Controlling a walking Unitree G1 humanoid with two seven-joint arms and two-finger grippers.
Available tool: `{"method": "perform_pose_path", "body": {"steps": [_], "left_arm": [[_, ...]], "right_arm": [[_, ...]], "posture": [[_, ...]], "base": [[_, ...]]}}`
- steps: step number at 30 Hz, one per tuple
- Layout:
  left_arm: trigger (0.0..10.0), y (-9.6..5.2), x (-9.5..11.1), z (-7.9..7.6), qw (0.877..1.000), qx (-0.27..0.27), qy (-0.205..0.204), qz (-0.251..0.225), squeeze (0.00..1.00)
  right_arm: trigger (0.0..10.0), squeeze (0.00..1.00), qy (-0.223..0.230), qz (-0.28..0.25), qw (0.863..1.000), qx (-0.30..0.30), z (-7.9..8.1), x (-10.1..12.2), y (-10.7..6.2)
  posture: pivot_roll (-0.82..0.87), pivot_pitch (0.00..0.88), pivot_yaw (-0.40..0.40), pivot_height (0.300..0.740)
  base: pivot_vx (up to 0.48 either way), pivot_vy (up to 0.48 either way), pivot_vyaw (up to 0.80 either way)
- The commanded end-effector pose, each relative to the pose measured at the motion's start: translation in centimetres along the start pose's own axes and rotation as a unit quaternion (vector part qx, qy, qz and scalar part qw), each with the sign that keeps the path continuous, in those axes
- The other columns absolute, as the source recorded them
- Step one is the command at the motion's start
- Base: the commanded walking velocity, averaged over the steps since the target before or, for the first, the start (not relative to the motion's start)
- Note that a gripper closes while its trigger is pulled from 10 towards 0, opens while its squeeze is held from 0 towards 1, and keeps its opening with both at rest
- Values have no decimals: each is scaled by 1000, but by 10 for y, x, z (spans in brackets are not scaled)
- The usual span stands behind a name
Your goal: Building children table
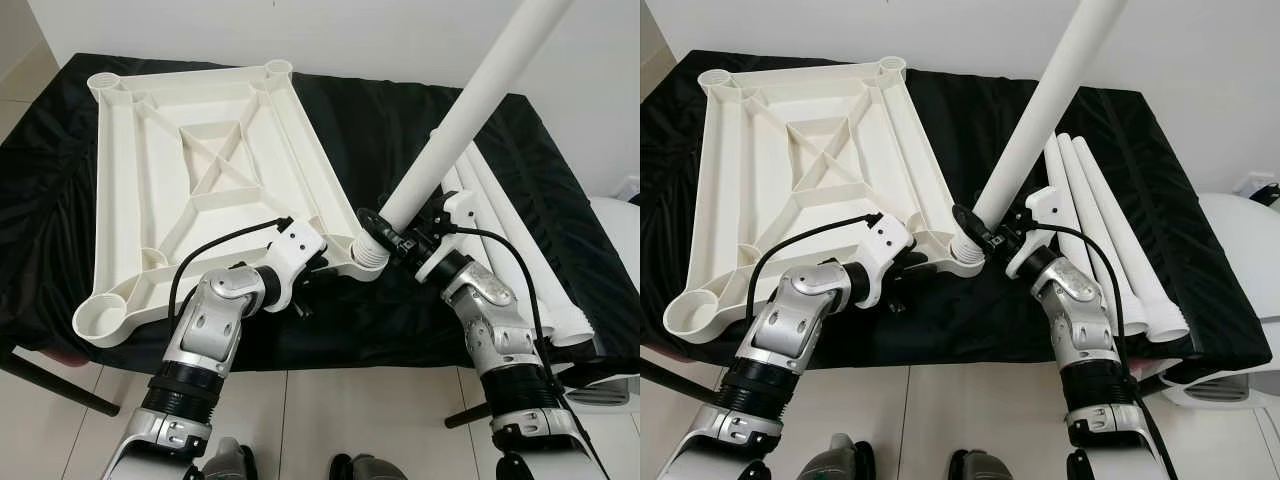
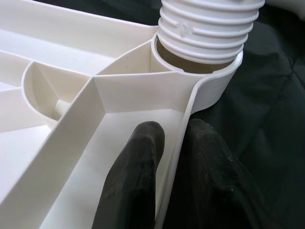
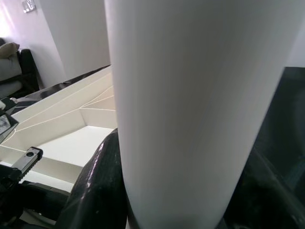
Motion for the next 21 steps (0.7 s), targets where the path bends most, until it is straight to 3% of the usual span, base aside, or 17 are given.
{"method": "perform_pose_path", "body": {"steps": [1,8,21], "left_arm": [[10000,-6,-4,23,993,121,5,17,0],[10000,-4,-4,20,993,114,11,18,0],[10000,-4,-7,15,993,110,33,24,0]], "right_arm": [[10000,0,-10,16,1000,-2,-2,-5,-9],[10000,0,-19,29,999,10,1,-7,-6],[10000,0,-19,75,997,23,-8,-16,0]], "posture": [[-63,96,-41,740],[-63,103,-44,740],[-56,115,-46,740]], "base": [[0,0,0],[0,0,0],[0,0,0]]}}
Point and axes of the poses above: a point about 5 cm out from each wrist's last joint towards the gripper, its own y axis pointing out of the wrist towards the gripper, its own x axis along the axis of the wrist's last joint, z = x × y, the point moved 2 cm from there along y, pointing out of the wrist towards the gripper, and after that the axes turned 7 degrees about y, right-handed, at the moved point
